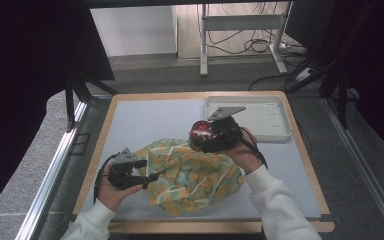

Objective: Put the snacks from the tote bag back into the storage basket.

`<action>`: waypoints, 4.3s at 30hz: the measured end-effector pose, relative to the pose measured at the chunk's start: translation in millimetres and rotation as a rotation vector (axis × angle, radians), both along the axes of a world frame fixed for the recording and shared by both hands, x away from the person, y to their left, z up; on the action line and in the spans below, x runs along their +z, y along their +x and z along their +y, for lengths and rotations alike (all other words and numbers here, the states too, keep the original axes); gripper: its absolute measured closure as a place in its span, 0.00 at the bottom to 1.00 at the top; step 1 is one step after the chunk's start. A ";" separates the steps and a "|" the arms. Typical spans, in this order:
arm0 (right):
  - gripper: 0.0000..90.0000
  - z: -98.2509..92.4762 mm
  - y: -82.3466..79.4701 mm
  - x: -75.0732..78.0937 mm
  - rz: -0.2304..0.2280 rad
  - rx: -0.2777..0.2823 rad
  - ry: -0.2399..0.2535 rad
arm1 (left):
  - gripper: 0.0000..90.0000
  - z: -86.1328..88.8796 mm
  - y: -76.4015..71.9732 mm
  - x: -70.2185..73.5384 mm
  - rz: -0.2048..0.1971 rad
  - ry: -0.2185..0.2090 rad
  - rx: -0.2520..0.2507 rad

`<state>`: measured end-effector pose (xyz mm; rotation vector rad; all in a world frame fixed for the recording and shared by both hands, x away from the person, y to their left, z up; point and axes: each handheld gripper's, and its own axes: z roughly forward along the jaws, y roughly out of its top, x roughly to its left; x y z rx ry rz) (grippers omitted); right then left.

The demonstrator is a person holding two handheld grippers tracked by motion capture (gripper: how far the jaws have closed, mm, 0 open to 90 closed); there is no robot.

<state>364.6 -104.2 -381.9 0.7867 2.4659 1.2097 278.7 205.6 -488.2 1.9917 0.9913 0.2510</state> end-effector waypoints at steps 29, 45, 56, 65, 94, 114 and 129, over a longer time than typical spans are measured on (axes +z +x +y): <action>0.28 -10.7 53.6 -12.2 0.036 -0.124 -0.034 | 0.31 2.3 -0.2 -0.6 0.008 0.002 0.001; 0.28 -21.4 74.7 -25.3 0.053 -0.207 -0.058 | 0.31 2.5 0.0 -1.4 0.012 0.003 0.004; 0.28 -22.5 89.6 -36.5 0.069 -0.241 -0.083 | 0.31 3.6 0.1 -1.1 0.012 0.005 0.001; 0.28 -25.9 102.6 -43.8 0.080 -0.276 -0.096 | 0.31 4.0 -0.2 -0.8 0.011 0.002 0.002; 0.28 -20.7 133.2 -77.6 0.092 -0.342 -0.160 | 0.31 5.3 0.1 -1.2 0.015 -0.003 -0.001; 0.26 -17.3 139.8 -97.1 0.130 -0.336 -0.182 | 0.31 6.4 0.0 -0.8 0.013 -0.003 0.004; 0.16 -25.2 119.8 -73.4 0.094 -0.313 -0.071 | 0.31 7.1 2.7 -1.0 0.015 -0.006 0.004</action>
